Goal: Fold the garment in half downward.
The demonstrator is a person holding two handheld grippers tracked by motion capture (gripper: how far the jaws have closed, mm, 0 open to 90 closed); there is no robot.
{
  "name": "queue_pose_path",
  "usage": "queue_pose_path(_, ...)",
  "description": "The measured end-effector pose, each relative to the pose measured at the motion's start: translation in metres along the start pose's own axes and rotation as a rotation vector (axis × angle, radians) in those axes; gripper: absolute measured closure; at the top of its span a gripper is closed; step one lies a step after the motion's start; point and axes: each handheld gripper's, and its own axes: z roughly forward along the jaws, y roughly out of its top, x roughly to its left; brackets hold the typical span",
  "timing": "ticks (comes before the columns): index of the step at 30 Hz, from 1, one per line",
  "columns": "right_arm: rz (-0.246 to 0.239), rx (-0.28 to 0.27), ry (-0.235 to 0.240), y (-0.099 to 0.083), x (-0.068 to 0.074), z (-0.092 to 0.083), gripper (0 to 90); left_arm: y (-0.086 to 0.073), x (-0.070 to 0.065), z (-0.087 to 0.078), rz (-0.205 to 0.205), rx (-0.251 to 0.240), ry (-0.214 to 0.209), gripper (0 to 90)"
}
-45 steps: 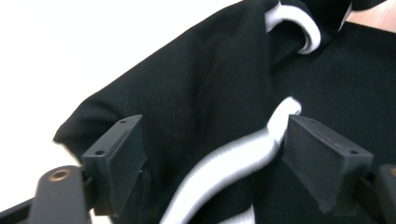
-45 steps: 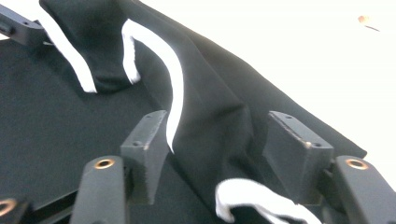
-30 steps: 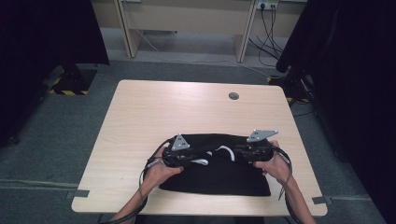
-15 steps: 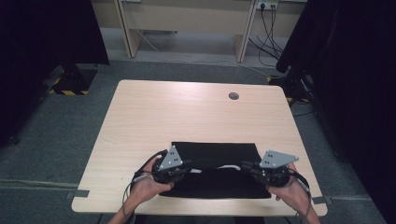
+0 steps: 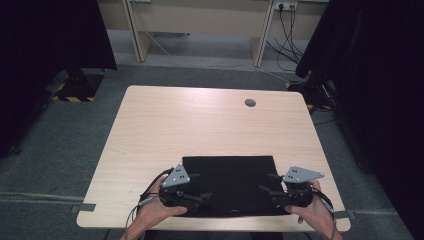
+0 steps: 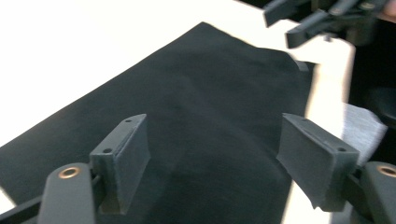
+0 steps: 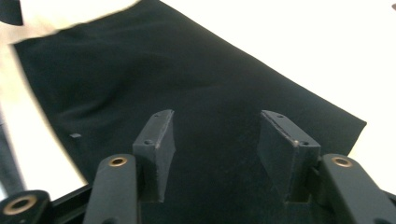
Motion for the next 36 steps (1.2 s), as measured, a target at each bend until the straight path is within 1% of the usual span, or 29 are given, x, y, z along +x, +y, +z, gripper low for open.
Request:
queue_pose_path(1, 0.009, 0.016, -0.016, -0.001, -0.004, 0.01, 43.9, -0.003, 0.005, 0.01, -0.017, 0.043, 0.06, 23.8)
queue_pose_path(2, 0.009, 0.016, -0.016, -0.001, -0.004, 0.01, 43.9, -0.003, 0.005, 0.01, -0.017, 0.043, 0.06, 23.7)
queue_pose_path(3, 0.025, 0.033, -0.024, -0.003, -0.007, 0.02, 42.6, -0.01, 0.008, 0.017, -0.031, 0.08, 0.088, 23.7)
queue_pose_path(4, 0.025, 0.033, -0.024, -0.003, -0.007, 0.02, 42.6, -0.01, 0.008, 0.017, -0.031, 0.08, 0.088, 23.5)
queue_pose_path(5, 0.032, 0.041, -0.023, -0.005, -0.008, 0.024, 42.0, -0.013, 0.007, 0.019, -0.025, 0.102, 0.099, 23.5)
queue_pose_path(7, 0.039, 0.061, -0.025, -0.009, -0.008, 0.031, 40.6, -0.02, 0.004, 0.02, 0.006, 0.135, 0.127, 23.1)
queue_pose_path(9, 0.042, 0.082, -0.03, -0.016, -0.007, 0.036, 40.1, -0.027, 0.001, 0.02, 0.059, 0.166, 0.171, 21.6)
queue_pose_path(10, 0.039, 0.096, -0.034, -0.019, -0.006, 0.038, 39.9, -0.03, 0.0, 0.02, 0.068, 0.157, 0.174, 20.7)
queue_pose_path(11, 0.03, 0.109, -0.054, -0.027, -0.005, 0.038, 38.7, -0.033, -0.001, 0.015, 0.066, 0.159, 0.168, 20.7)
queue_pose_path(12, 0.03, 0.109, -0.054, -0.027, -0.005, 0.038, 38.7, -0.033, -0.001, 0.015, 0.066, 0.159, 0.168, 20.4)
queue_pose_path(13, 0.052, 0.091, -0.05, -0.031, -0.006, 0.037, 38.7, -0.035, -0.002, 0.014, 0.08, 0.16, 0.171, 20.4)
queue_pose_path(14, 0.056, 0.076, -0.048, -0.034, -0.008, 0.035, 38.7, -0.037, -0.001, 0.012, 0.082, 0.153, 0.17, 20.3)
queue_pose_path(15, 0.057, 0.072, -0.05, -0.036, -0.009, 0.033, 38.7, -0.04, 0.0, 0.01, 0.07, 0.143, 0.165, 20.0)
queue_pose_path(17, 0.069, 0.068, -0.068, -0.041, -0.013, 0.027, 38.7, -0.042, 0.005, 0.007, 0.026, 0.147, 0.165, 16.8)
queue_pose_path(20, 0.074, 0.057, -0.072, -0.044, -0.014, 0.025, 38.7, -0.043, 0.008, 0.004, 0.031, 0.147, 0.172, 16.6)
queue_pose_path(23, 0.079, 0.068, -0.078, -0.044, -0.015, 0.024, 38.6, -0.043, 0.006, 0.005, 0.044, 0.152, 0.173, 16.2)
queue_pose_path(26, 0.087, 0.071, -0.078, -0.044, -0.016, 0.022, 37.4, -0.043, 0.007, 0.006, 0.036, 0.155, 0.169, 15.8)
queue_pose_path(30, 0.091, 0.067, -0.08, -0.046, -0.017, 0.021, 37.4, -0.042, 0.007, 0.007, 0.037, 0.16, 0.164, 15.7)
queue_pose_path(36, 0.099, 0.072, -0.095, -0.048, -0.018, 0.017, 37.4, -0.037, 0.009, 0.016, 0.039, 0.169, 0.151, 15.2)
